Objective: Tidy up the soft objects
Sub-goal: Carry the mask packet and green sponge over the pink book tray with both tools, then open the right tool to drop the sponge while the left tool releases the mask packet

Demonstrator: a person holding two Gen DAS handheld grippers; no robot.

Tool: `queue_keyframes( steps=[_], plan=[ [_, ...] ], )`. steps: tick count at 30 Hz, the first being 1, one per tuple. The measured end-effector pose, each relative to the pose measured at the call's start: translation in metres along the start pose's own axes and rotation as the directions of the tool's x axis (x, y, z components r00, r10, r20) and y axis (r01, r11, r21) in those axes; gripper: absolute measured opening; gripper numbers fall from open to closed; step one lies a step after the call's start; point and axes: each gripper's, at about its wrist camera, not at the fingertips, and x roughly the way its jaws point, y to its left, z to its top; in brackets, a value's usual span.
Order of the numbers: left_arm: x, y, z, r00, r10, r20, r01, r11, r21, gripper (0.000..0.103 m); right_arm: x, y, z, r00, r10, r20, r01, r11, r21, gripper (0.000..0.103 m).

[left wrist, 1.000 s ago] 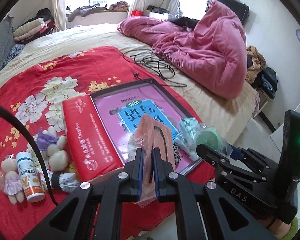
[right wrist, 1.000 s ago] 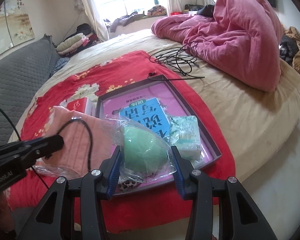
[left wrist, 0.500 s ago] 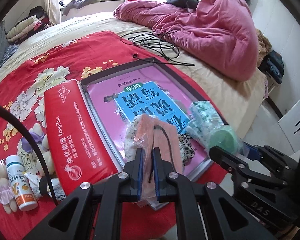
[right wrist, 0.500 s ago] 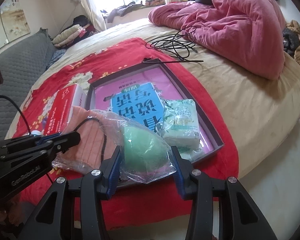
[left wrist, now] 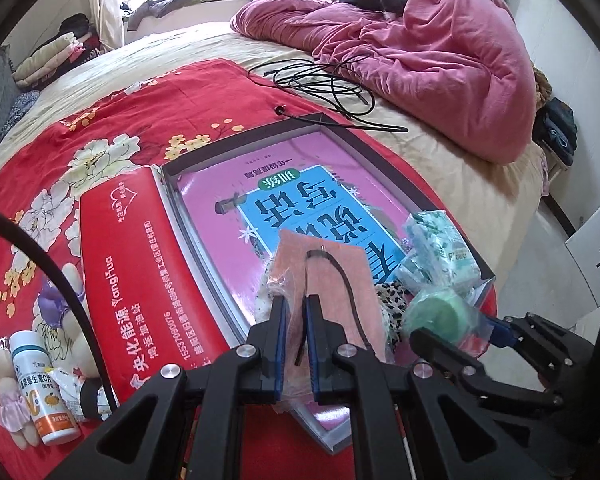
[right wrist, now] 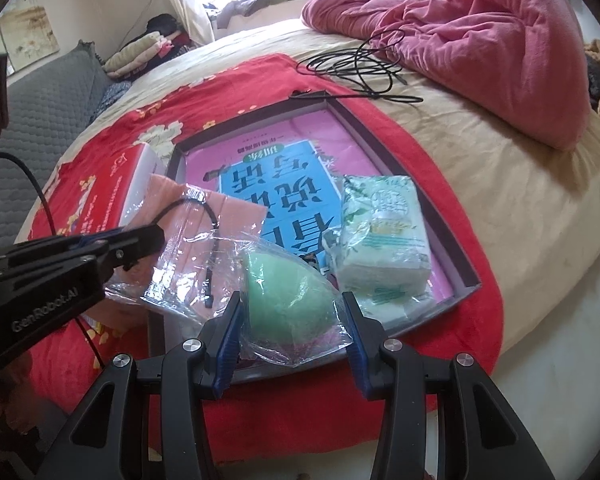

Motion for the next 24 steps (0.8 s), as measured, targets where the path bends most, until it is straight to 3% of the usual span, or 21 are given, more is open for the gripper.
queue_keyframes(
  steps=[24],
  plan=[
    [0.008, 0.005, 0.001, 1.000, -0.015, -0.006, 0.015, 1.000, -0.026, 0.010, 0.031, -0.007, 0.004, 0.997, -0.076, 0.001, 0.076, 0.997, 0.009, 0.049]
  ],
)
